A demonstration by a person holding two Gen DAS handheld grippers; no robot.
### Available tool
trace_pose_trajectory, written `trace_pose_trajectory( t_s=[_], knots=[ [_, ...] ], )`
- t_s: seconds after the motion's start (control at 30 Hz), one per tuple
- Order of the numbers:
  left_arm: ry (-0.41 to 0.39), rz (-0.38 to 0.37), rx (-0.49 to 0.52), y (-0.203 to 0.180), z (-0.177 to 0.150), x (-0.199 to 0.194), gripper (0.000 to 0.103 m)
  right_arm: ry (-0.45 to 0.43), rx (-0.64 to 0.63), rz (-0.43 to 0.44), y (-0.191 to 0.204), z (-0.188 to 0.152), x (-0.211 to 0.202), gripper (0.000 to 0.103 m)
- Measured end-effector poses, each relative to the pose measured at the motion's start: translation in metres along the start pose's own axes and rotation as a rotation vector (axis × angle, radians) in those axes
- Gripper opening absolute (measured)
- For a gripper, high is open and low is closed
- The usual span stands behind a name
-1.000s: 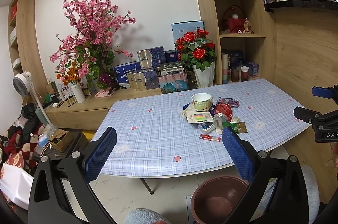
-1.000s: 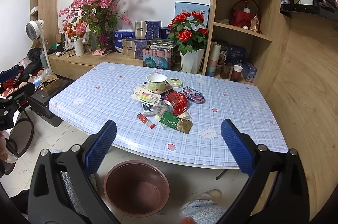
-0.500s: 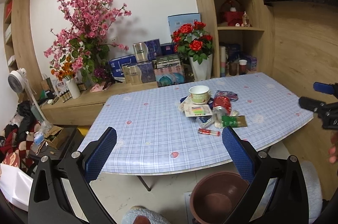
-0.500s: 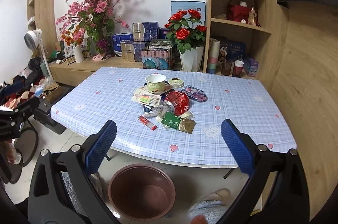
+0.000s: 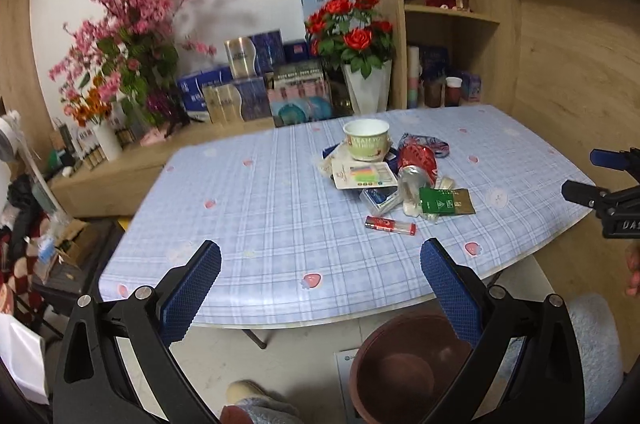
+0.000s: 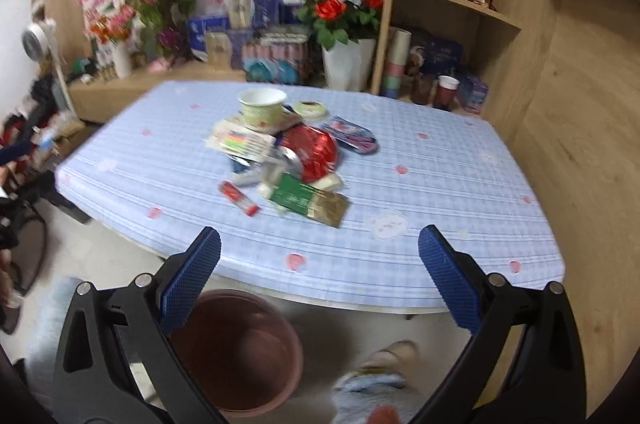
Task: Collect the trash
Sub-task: 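Reach the right gripper to the green-and-gold snack packet and grasp it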
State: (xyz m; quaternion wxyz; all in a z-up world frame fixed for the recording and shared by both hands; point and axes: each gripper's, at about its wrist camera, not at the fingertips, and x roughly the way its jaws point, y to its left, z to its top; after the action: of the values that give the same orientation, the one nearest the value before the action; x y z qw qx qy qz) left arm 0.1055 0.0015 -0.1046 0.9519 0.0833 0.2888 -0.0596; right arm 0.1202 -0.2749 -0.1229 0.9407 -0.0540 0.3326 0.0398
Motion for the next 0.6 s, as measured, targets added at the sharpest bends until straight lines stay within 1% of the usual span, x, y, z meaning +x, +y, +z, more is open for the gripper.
trace_pose_trajectory(
  t_s=[0.1, 0.2, 0.33, 0.4, 0.47, 0.5, 0.53, 0.57, 0.6],
  knots=[
    [0.008, 0.026, -0.004, 0.000, 0.003, 0.013, 0.098, 0.028, -0.021, -0.019, -0.002, -0.001, 0.019, 0.097],
    [0.017, -0.006, -0.005, 0.000, 0.007, 0.026, 0.098, 0.065, -0.043, -0.035, -0.004, -0.001, 0.040, 0.097],
    [0.025, 0.007, 0.024, -0.004, 0.010, 0.045, 0.098, 0.100, -0.097, -0.040, -0.002, -0.001, 0.065, 0.097],
    [0.049, -0.004, 0.036, -0.005, 0.011, 0.057, 0.098, 0.119, -0.132, -0.027, 0.000, -0.001, 0.079, 0.097],
    [0.079, -0.031, 0.039, -0.005, 0.013, 0.071, 0.096, 0.138, -0.156, -0.007, 0.001, 0.000, 0.094, 0.096],
    [0.089, -0.037, 0.038, -0.004, 0.013, 0.078, 0.091, 0.144, -0.166, -0.001, 0.002, 0.000, 0.099, 0.094],
    [0.094, -0.042, 0.036, -0.004, 0.013, 0.082, 0.089, 0.154, -0.189, 0.008, 0.004, 0.001, 0.108, 0.091],
    [0.099, -0.045, 0.030, -0.004, 0.013, 0.087, 0.088, 0.168, -0.222, 0.019, 0.007, 0.001, 0.121, 0.085],
    [0.102, -0.052, 0.016, -0.002, 0.013, 0.093, 0.087, 0.185, -0.251, 0.023, 0.010, 0.002, 0.131, 0.082]
  ],
)
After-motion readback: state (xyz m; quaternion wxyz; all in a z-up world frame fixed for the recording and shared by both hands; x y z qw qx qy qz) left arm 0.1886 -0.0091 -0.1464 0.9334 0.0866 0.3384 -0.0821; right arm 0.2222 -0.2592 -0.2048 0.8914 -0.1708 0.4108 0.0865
